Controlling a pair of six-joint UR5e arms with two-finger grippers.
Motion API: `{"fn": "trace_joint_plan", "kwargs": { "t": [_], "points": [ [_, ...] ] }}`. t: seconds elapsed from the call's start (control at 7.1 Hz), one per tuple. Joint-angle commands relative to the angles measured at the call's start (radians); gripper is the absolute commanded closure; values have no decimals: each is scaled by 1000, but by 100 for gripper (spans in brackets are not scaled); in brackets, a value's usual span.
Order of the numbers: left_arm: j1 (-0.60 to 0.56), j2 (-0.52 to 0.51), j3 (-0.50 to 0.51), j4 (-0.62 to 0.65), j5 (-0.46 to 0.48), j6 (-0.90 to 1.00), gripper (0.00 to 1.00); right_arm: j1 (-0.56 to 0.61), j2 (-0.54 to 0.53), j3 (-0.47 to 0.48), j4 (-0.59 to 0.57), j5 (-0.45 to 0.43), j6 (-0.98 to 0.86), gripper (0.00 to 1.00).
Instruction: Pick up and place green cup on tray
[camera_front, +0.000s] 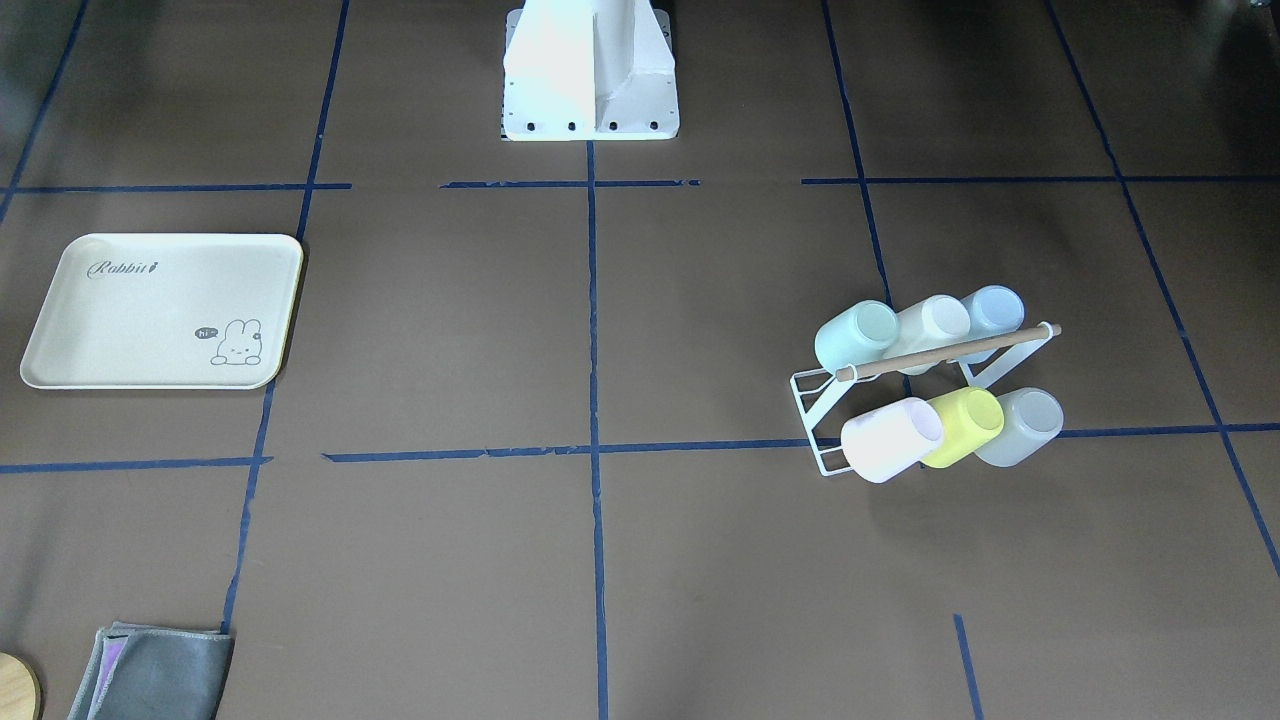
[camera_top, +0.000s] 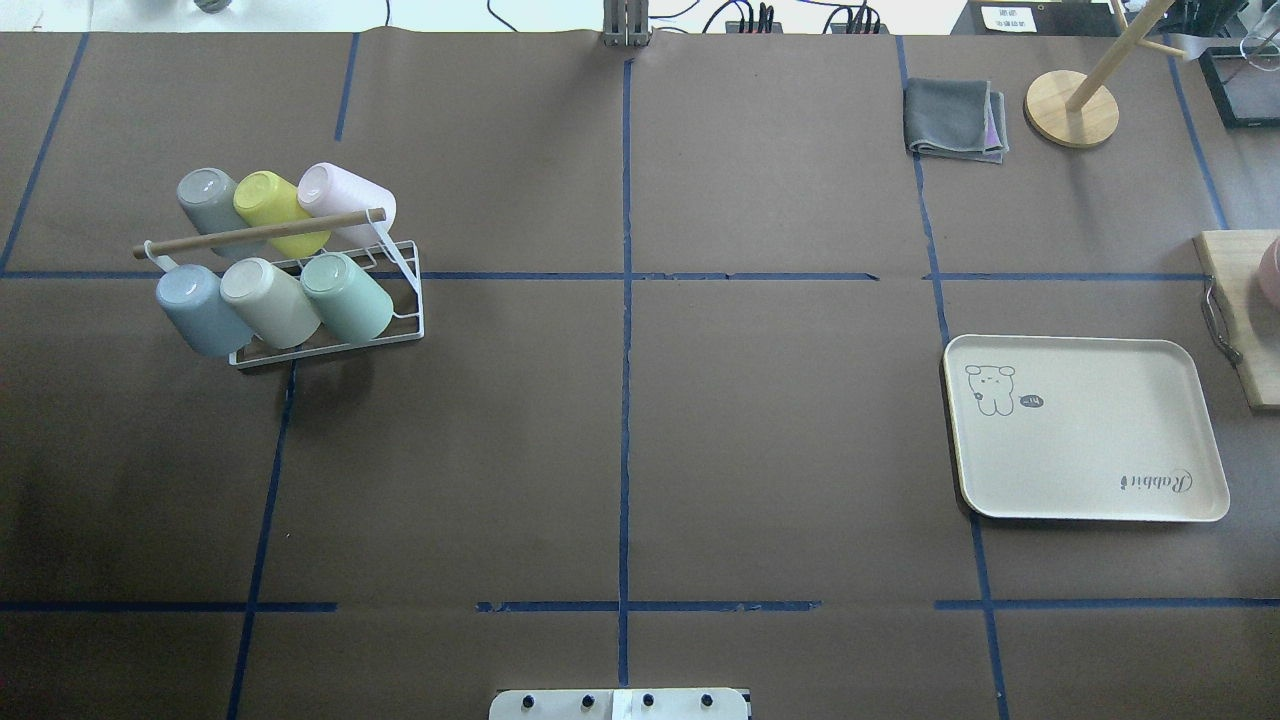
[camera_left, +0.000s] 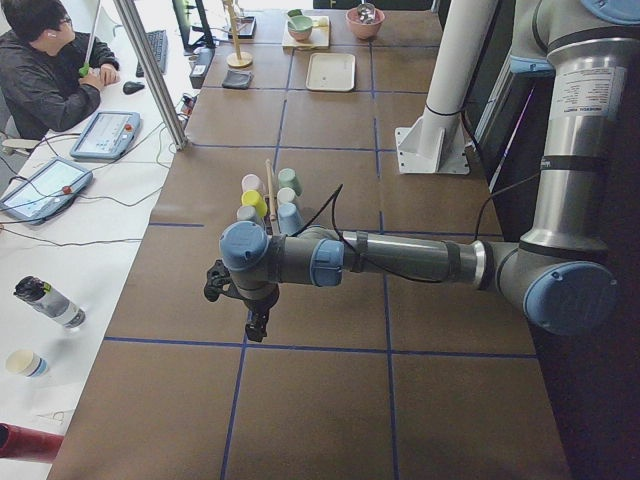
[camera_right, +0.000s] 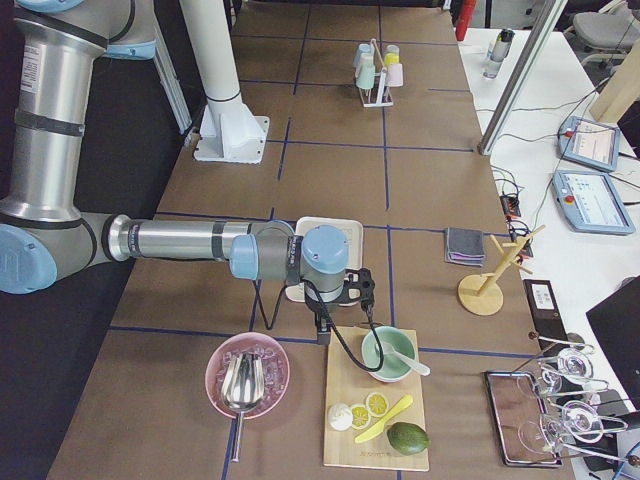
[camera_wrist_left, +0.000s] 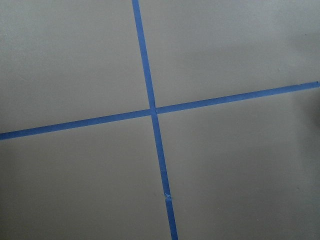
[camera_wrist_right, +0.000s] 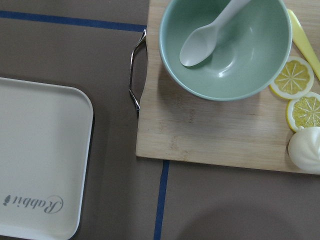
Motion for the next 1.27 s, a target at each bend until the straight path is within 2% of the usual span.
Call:
{"fn": "trace_joint_plan", "kwargs": {
  "t": [0.0,0.28,0.42,0.56,0.7,0.85,0.99,1.13],
  "points": [
    [2,0,1,-1,1,0,0,0,-8,-2,91,8,-4,0],
    [3,0,-1,-1,1,0,0,-2,-7,-1,98,43,2,0],
    [3,0,-1,-1,0,0,0,-6,-8,-2,103,131,63,0],
    [3,0,-4,-3,0,0,0,-41,-7,-2,173,135,132,0],
    [5,0,-2,-4,0,0,0,-122,-8,-5,292,128,248,0],
    [5,0,-2,-4,0,0,0,-203,-7,-8,389,111,448,0],
    [8,-2,-1,-4,1,-2,0,-306,-8,-13,494,32,633,0],
    [8,-2,-1,-4,2,0,0,-380,-10,-46,606,-41,738,0]
  ]
}}
